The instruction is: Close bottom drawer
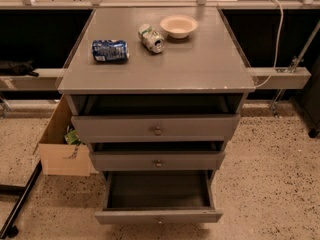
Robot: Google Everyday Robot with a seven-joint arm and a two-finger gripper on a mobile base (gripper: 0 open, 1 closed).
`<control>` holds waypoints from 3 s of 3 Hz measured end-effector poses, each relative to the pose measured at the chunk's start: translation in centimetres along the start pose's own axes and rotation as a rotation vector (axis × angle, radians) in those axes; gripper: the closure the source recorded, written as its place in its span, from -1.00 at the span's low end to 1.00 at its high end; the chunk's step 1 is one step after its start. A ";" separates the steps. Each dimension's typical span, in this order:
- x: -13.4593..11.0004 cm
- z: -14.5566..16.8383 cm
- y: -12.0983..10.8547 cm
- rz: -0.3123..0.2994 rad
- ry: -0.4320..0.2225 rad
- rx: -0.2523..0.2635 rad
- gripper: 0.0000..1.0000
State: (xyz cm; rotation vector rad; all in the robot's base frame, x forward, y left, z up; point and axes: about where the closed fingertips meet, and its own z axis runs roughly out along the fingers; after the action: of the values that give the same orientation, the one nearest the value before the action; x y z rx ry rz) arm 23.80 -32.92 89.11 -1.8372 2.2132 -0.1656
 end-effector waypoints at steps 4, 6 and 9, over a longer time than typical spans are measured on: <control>-14.5 18.4 9.2 -0.158 -0.099 -0.367 -1.00; -18.9 21.2 5.8 -0.187 -0.085 -0.361 -1.00; -22.9 27.1 2.3 -0.120 -0.097 -0.430 -1.00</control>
Offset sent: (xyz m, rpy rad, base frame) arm -0.0293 0.2034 -0.2183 0.1379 0.4212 0.2613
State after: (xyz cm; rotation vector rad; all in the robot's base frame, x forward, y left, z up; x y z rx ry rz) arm 32.72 -8.00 65.43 -2.1386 2.1963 0.4007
